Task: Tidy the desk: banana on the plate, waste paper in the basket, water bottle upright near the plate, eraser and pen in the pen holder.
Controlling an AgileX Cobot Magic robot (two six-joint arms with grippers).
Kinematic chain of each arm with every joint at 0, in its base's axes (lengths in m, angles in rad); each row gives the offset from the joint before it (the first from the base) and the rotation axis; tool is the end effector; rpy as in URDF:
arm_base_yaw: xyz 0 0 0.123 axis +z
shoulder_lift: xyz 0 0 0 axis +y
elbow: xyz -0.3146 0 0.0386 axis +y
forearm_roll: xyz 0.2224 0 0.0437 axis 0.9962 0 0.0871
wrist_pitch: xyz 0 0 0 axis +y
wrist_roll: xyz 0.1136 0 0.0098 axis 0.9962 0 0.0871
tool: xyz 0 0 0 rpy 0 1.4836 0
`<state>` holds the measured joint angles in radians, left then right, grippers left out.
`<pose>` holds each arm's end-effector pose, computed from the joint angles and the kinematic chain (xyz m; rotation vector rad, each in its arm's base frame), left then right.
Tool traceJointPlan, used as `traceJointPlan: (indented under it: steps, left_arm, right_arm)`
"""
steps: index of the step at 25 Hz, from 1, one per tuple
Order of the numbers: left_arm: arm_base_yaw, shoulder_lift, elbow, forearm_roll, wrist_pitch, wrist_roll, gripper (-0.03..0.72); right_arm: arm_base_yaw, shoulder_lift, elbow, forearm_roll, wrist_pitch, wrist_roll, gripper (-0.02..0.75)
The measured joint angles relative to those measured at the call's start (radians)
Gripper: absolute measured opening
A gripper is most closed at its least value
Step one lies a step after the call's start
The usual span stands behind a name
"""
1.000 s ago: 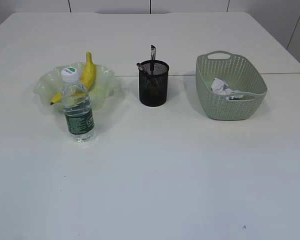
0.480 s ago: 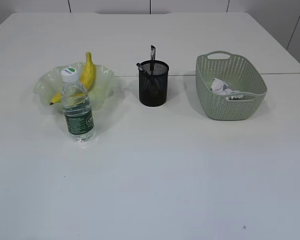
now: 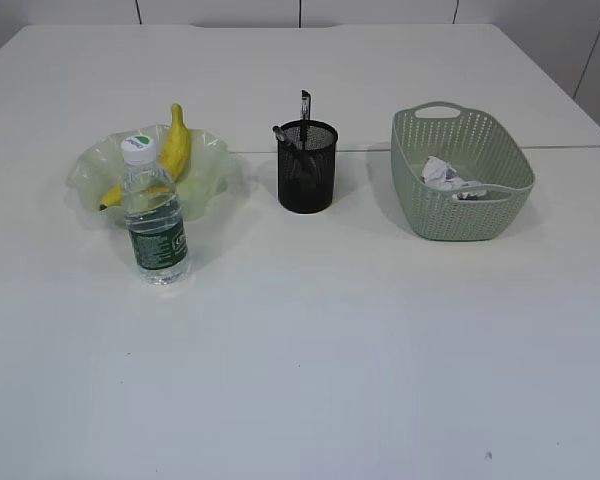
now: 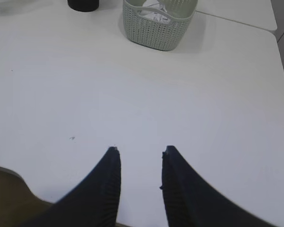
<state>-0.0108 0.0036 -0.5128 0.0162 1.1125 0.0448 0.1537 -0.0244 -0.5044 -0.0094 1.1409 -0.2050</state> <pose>-0.0425 0.0021 0.2529 0.0567 2.0863 0.0402 -0.0462 -0.0081 0.2466 -0.3729 2.0625 -0.0423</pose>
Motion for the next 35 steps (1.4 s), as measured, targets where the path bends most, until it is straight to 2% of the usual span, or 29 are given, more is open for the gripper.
traceJointPlan:
  steps: [5, 27, 31, 35]
  left_arm:
    - [0.0, 0.0, 0.002, 0.0, 0.0, 0.0, 0.236]
    - [0.0, 0.0, 0.002, 0.0, 0.0, 0.0, 0.236]
    - [0.002, 0.0, 0.002, 0.0, 0.0, 0.0, 0.236]
    - [0.04, 0.0, 0.002, 0.0, 0.0, 0.0, 0.236]
  right_arm:
    - [0.0, 0.0, 0.002, -0.043, 0.0, 0.062, 0.231]
    - [0.0, 0.0, 0.002, -0.049, 0.0, 0.075, 0.231]
    - [-0.032, 0.0, 0.002, -0.049, 0.0, 0.075, 0.232]
    - [-0.075, 0.0, 0.002, -0.049, 0.0, 0.075, 0.232]
